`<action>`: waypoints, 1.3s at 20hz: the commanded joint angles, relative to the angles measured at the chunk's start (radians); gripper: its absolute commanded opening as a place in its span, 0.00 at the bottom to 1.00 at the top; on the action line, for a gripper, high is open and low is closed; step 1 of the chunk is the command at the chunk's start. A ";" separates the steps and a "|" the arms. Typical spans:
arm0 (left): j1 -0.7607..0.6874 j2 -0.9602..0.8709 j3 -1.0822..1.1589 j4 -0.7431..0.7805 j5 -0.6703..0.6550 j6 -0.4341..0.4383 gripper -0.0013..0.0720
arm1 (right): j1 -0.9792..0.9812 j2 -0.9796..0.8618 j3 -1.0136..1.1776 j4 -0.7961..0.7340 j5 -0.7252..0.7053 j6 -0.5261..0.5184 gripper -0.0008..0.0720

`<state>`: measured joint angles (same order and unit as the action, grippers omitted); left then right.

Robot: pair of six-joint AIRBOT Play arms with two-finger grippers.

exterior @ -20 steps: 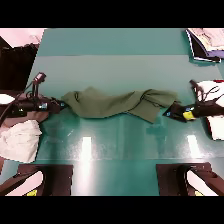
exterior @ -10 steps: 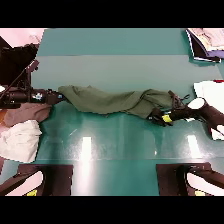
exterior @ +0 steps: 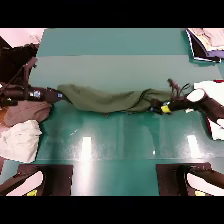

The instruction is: Fold the shirts.

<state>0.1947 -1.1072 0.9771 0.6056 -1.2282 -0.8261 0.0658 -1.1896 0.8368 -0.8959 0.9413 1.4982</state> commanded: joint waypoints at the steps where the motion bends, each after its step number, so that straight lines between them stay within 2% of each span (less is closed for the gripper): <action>1: 0.000 0.001 0.205 -0.009 -0.042 -0.235 0.05 | -0.047 0.134 0.159 0.002 0.021 -0.007 0.03; 4: 0.000 0.001 0.542 -0.020 -0.092 -0.333 0.05 | -0.155 0.269 0.354 0.002 0.051 -0.007 0.03; 8: 0.000 0.001 1.009 -0.019 -0.121 -0.436 0.05 | -0.348 0.394 0.608 0.002 0.176 -0.009 0.03; 11: 0.000 0.043 1.231 -0.023 -0.113 -0.509 0.05 | -0.478 0.466 0.748 0.003 0.254 -0.026 0.03; 16: 0.000 0.245 1.233 -0.034 0.001 -0.510 0.05 | -0.718 0.529 0.957 0.003 0.357 -0.034 0.03; 20: 0.000 0.279 1.200 0.013 -0.064 -0.515 0.05 | -0.790 0.460 1.135 0.006 0.458 -0.032 0.03; 23: 0.000 0.277 0.970 0.106 -0.131 -0.558 0.05 | -0.790 0.343 1.236 0.018 0.556 0.013 0.03; 26: 0.000 0.275 0.596 0.105 -0.122 -0.556 0.05 | -0.728 0.235 1.177 0.023 0.639 0.035 0.03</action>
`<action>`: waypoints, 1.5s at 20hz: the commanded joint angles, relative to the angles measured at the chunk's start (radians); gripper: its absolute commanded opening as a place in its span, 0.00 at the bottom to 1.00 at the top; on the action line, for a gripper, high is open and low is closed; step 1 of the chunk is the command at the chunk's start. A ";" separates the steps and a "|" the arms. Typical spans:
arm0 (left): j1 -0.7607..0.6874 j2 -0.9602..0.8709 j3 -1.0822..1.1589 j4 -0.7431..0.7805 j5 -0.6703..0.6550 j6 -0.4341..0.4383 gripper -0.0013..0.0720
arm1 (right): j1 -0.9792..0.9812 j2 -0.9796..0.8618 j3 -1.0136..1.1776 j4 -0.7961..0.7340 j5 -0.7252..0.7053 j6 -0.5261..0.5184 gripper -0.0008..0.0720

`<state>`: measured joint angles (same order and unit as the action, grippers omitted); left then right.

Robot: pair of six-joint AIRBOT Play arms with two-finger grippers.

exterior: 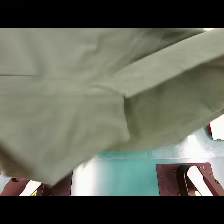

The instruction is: Fold the shirts.

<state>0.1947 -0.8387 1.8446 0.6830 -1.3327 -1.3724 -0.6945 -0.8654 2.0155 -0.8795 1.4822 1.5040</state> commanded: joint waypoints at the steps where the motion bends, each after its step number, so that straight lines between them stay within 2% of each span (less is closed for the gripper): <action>1: 0.000 0.000 -0.396 0.023 -0.001 -0.008 0.05 | 0.086 -0.130 -0.056 -0.004 0.120 0.035 0.03; 4: 0.000 -0.051 -0.732 0.013 0.055 0.042 0.05 | 0.321 -0.259 -0.245 -0.204 0.115 0.036 0.03; 7: 0.000 -0.172 -0.916 0.013 0.148 0.107 0.05 | 0.513 -0.405 -0.397 -0.399 0.000 0.036 0.03; 10: 0.000 -0.320 -0.928 -0.008 0.305 0.159 0.05 | 0.621 -0.537 -0.484 -0.451 -0.221 0.043 0.03; 13: 0.000 -0.439 -0.859 -0.079 0.391 0.223 0.06 | 0.657 -0.635 -0.486 -0.449 -0.325 0.087 0.03; 14: 0.000 -0.460 -0.829 -0.077 0.401 0.225 0.30 | 0.658 -0.651 -0.486 -0.448 -0.351 0.095 0.04; 15: 0.000 -0.473 -0.793 -0.076 0.407 0.226 0.71 | 0.657 -0.657 -0.486 -0.448 -0.367 0.101 0.04; 16: 0.000 -0.476 -0.758 -0.062 0.408 0.229 0.77 | 0.654 -0.656 -0.486 -0.450 -0.382 0.100 0.16; 17: 0.000 -0.476 -0.715 -0.020 0.400 0.229 0.77 | 0.645 -0.656 -0.471 -0.448 -0.380 0.100 0.55; 18: 0.000 -0.476 -0.671 0.024 0.377 0.229 0.77 | 0.637 -0.656 -0.452 -0.448 -0.369 0.100 0.72; 21: 0.000 -0.475 -0.566 0.191 0.197 0.232 0.77 | 0.600 -0.655 -0.348 -0.448 -0.251 0.100 0.71; 24: 0.000 -0.473 -0.591 0.368 0.033 0.240 0.77 | 0.592 -0.645 -0.286 -0.449 -0.180 0.099 0.71; 26: 0.000 -0.473 -0.661 0.391 -0.006 0.224 0.77 | 0.594 -0.618 -0.298 -0.448 -0.181 0.095 0.71; 30: 0.016 -0.473 -0.837 0.375 0.013 0.183 0.77 | 0.601 -0.539 -0.394 -0.449 -0.182 0.068 0.71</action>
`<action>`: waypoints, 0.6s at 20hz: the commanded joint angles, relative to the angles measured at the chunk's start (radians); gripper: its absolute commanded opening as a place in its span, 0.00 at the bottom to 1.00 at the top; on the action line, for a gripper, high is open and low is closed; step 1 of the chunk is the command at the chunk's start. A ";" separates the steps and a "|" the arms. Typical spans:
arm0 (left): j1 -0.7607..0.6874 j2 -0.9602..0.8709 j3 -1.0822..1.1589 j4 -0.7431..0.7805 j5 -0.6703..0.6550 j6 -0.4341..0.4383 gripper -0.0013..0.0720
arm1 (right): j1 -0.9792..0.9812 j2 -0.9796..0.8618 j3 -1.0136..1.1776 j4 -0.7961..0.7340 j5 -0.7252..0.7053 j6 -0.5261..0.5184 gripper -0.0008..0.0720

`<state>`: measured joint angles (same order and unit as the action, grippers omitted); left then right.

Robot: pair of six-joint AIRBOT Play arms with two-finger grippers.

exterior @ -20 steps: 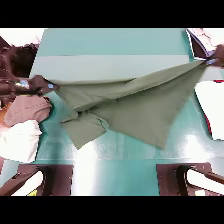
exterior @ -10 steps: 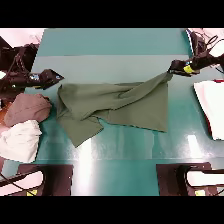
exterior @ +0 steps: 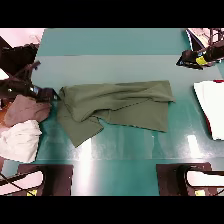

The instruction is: Fold the shirts.

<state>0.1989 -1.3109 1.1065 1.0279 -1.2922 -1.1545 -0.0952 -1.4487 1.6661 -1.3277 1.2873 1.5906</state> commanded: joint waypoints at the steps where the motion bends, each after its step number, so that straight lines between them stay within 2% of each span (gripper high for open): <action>1: 0.030 -0.001 -0.132 0.018 -0.017 -0.043 0.77 | 0.002 0.066 -0.079 -0.001 0.010 -0.025 0.71; 4: 0.109 -0.001 -0.222 -0.070 0.003 -0.049 0.77 | 0.000 0.126 -0.176 0.000 -0.026 -0.030 0.71; 7: 0.155 -0.001 -0.287 -0.054 0.050 -0.047 0.77 | 0.000 0.173 -0.247 0.000 -0.073 -0.030 0.71; 12: 0.156 -0.002 -0.314 -0.108 0.155 -0.025 0.77 | 0.000 0.197 -0.269 0.000 -0.080 -0.029 0.71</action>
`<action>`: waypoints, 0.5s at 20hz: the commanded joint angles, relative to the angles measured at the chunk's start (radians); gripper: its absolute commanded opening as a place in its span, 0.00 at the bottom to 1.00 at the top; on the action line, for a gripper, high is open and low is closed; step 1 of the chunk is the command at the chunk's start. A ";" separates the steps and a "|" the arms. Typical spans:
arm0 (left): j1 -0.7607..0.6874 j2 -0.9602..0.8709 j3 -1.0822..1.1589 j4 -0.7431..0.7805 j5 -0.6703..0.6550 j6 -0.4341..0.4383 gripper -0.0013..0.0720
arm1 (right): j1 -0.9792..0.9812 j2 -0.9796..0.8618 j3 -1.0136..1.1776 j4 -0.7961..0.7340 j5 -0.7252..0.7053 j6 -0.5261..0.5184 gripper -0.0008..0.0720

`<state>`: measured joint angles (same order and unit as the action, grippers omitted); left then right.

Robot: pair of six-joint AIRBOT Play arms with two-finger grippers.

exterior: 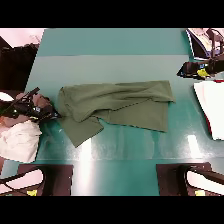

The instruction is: Fold the shirts.

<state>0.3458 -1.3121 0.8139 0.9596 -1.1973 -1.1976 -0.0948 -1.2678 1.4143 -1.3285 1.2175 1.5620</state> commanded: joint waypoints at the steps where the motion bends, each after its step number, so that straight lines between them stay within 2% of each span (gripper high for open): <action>1: 0.009 -0.003 -0.021 -0.061 0.065 0.028 0.77 | 0.000 0.016 -0.016 0.002 -0.011 -0.001 0.71; 8: 0.009 -0.007 -0.024 -0.099 0.083 0.027 0.77 | 0.000 0.016 -0.016 0.002 -0.010 0.000 0.71; 9: 0.009 -0.007 -0.024 -0.100 0.082 0.027 0.74 | 0.000 0.016 -0.016 0.002 -0.010 0.000 0.71; 10: 0.009 -0.007 -0.024 -0.100 0.080 0.028 0.55 | 0.000 0.016 -0.016 0.002 -0.007 0.000 0.71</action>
<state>0.3538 -1.3197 0.7906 0.8749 -1.1156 -1.1717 -0.0948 -1.2522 1.3991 -1.3273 1.2079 1.5612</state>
